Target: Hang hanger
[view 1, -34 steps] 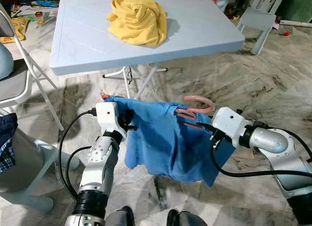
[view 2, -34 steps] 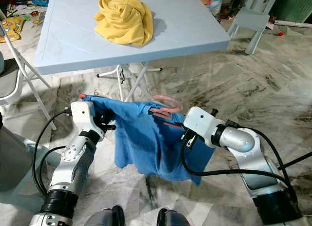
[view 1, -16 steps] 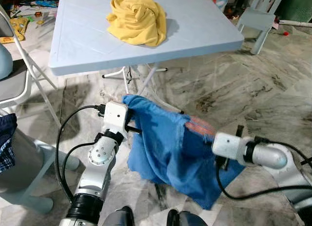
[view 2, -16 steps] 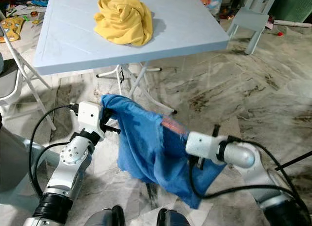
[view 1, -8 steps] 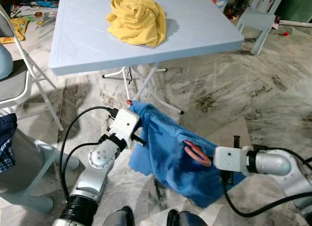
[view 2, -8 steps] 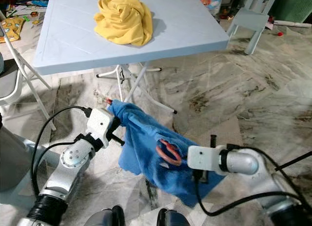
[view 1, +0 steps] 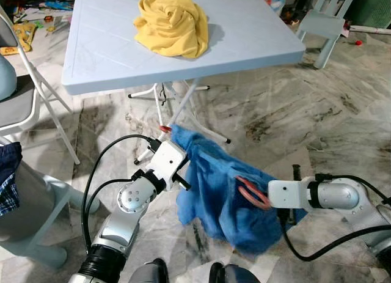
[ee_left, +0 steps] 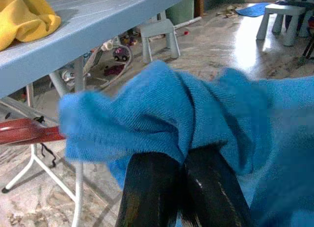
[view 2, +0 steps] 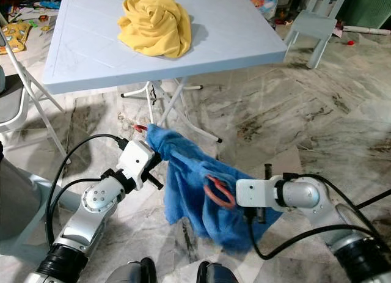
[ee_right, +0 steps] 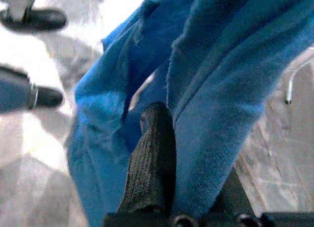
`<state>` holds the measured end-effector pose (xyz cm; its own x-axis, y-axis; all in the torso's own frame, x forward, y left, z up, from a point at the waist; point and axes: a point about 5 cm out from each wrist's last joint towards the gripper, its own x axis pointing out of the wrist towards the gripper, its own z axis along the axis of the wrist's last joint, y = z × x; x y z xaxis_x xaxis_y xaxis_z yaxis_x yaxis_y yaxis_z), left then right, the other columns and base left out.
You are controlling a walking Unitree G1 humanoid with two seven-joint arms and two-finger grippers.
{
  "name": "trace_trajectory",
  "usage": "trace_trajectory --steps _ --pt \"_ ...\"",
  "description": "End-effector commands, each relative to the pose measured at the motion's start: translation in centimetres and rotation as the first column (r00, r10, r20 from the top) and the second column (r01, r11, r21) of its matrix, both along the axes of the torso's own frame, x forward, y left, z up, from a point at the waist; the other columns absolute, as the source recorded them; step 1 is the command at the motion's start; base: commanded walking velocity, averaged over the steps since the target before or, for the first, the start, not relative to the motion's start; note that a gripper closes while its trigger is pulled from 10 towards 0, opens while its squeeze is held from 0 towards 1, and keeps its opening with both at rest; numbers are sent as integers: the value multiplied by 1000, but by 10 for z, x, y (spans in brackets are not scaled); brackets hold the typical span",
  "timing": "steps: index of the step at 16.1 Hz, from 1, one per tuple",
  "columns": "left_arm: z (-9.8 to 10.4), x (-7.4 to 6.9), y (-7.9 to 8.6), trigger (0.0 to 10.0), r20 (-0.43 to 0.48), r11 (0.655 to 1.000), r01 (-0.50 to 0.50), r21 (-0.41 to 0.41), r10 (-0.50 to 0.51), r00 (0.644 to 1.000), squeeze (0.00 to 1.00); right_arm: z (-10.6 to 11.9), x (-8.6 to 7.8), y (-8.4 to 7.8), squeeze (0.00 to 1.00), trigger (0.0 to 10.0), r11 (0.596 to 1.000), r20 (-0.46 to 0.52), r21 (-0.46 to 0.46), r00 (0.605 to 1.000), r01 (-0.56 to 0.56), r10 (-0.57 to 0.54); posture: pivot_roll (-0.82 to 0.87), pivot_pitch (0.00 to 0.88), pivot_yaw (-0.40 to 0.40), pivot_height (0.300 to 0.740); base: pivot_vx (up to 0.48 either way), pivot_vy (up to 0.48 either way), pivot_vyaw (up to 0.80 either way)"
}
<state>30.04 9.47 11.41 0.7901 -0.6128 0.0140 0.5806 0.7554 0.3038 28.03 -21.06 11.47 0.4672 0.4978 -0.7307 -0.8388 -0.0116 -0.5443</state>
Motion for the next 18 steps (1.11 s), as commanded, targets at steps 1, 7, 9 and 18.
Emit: trace_trajectory --steps 1,7,9,18 --pt "6 -1 -1 0 33 1000 23 8 -23 999 0 -2 -3 -6 0 10000 997 -29 -66 999 -45 44 -80 195 -36 740 0 0 0" --pt "8 -1 -9 1333 36 998 59 17 -60 998 0 -10 -11 -10 0 10000 980 -85 -140 988 -139 128 -84 193 -35 740 0 0 0" --pt "4 -7 -19 2745 16 995 102 21 -102 995 0 -5 -3 4 0 10000 992 -25 -60 993 -114 113 -78 193 -35 740 0 0 0" --pt "-4 8 -2 6824 -19 993 -120 2 120 993 0 53 46 25 0 10000 925 296 372 934 81 -201 -75 154 -36 740 0 0 0"
